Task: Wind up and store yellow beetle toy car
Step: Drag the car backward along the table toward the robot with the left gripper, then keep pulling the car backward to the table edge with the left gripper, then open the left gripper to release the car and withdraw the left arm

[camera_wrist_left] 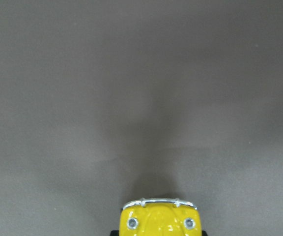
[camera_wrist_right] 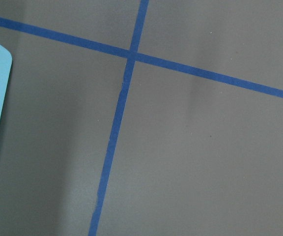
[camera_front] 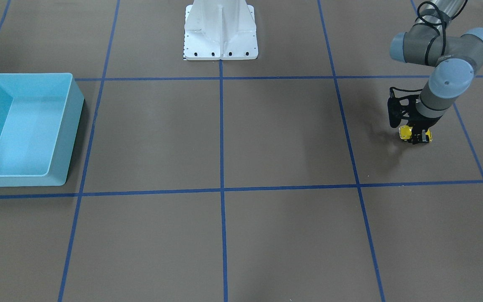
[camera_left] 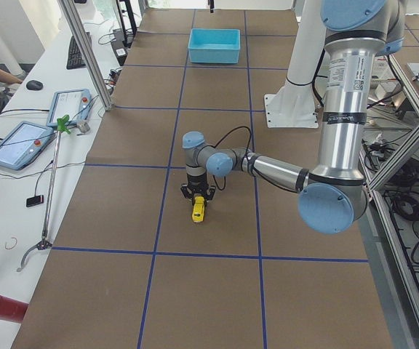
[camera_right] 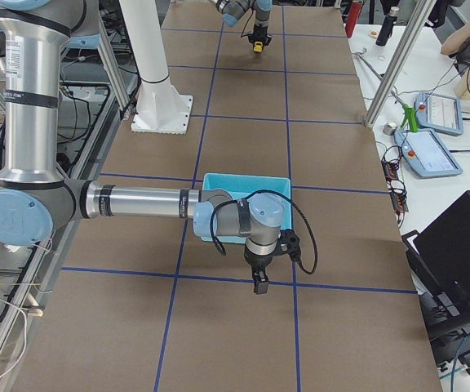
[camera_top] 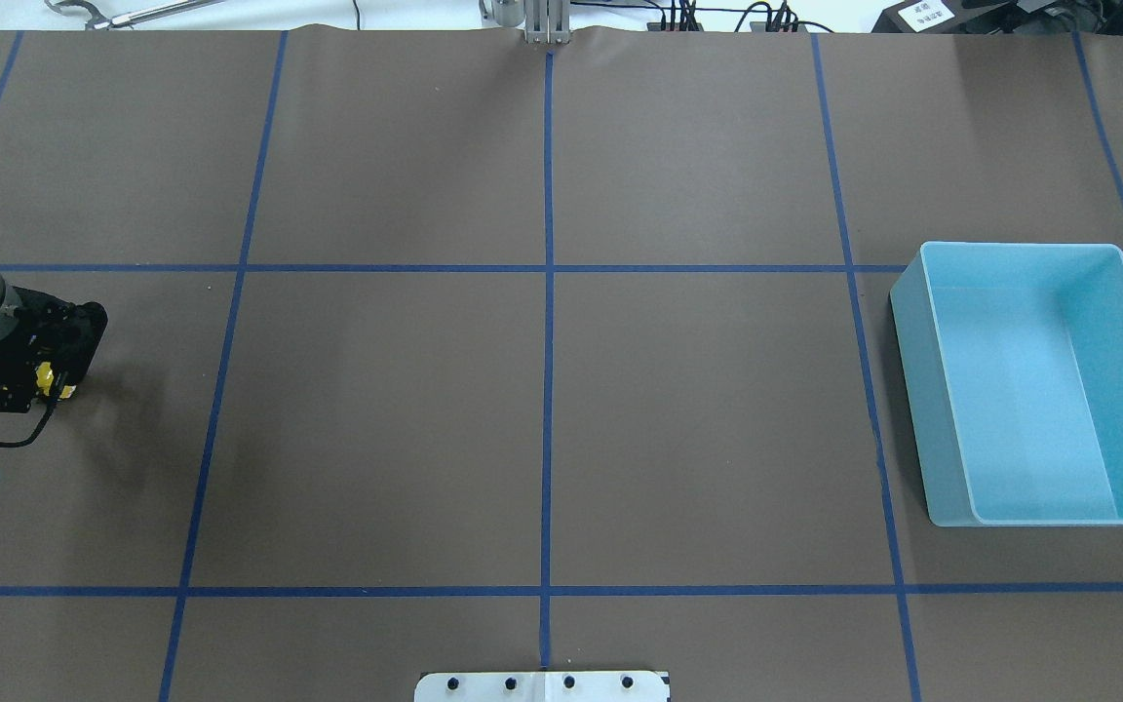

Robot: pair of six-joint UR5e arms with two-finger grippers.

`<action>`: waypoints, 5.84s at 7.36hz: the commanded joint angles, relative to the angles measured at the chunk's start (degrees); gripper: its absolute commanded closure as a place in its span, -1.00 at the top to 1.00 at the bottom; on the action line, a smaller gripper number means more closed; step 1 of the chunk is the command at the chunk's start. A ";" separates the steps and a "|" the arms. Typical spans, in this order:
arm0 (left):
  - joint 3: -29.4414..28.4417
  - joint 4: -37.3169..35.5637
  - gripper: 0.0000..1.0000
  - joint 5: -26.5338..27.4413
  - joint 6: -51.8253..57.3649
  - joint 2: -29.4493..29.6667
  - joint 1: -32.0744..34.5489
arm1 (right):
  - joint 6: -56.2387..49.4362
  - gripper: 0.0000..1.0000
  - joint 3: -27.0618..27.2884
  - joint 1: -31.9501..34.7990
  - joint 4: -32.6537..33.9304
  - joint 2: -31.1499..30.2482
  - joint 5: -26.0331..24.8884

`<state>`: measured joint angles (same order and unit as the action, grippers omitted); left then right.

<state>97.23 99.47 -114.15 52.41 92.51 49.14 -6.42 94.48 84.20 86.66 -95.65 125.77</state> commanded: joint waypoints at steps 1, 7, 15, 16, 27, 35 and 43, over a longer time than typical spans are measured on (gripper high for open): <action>-0.02 1.60 -0.88 -0.46 0.06 -1.01 0.61 | 0.00 0.99 0.00 0.00 0.00 0.03 0.00; -0.81 5.56 -0.88 -2.57 0.85 -3.74 2.10 | 0.00 0.99 0.00 0.00 0.00 0.03 0.00; -2.31 10.22 -0.88 -4.06 3.22 -6.02 3.69 | 0.00 0.99 0.00 0.00 0.00 0.03 0.00; -2.48 10.48 -0.88 -4.24 3.39 -6.20 3.95 | 0.00 0.99 0.00 0.00 0.00 0.03 0.00; -6.00 15.23 -0.88 -6.26 6.12 -8.31 6.94 | 0.00 0.99 -0.09 0.00 0.00 0.03 0.00; -7.85 17.25 1.00 -6.26 10.43 -8.40 8.25 | 0.00 0.99 -0.09 0.00 0.00 0.03 0.00; -7.76 16.38 1.00 -4.43 10.25 -8.40 9.22 | 0.00 0.99 0.00 0.00 0.00 0.03 0.00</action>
<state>89.51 116.17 -119.80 62.71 84.05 58.29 -6.42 94.47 84.20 86.66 -95.62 125.80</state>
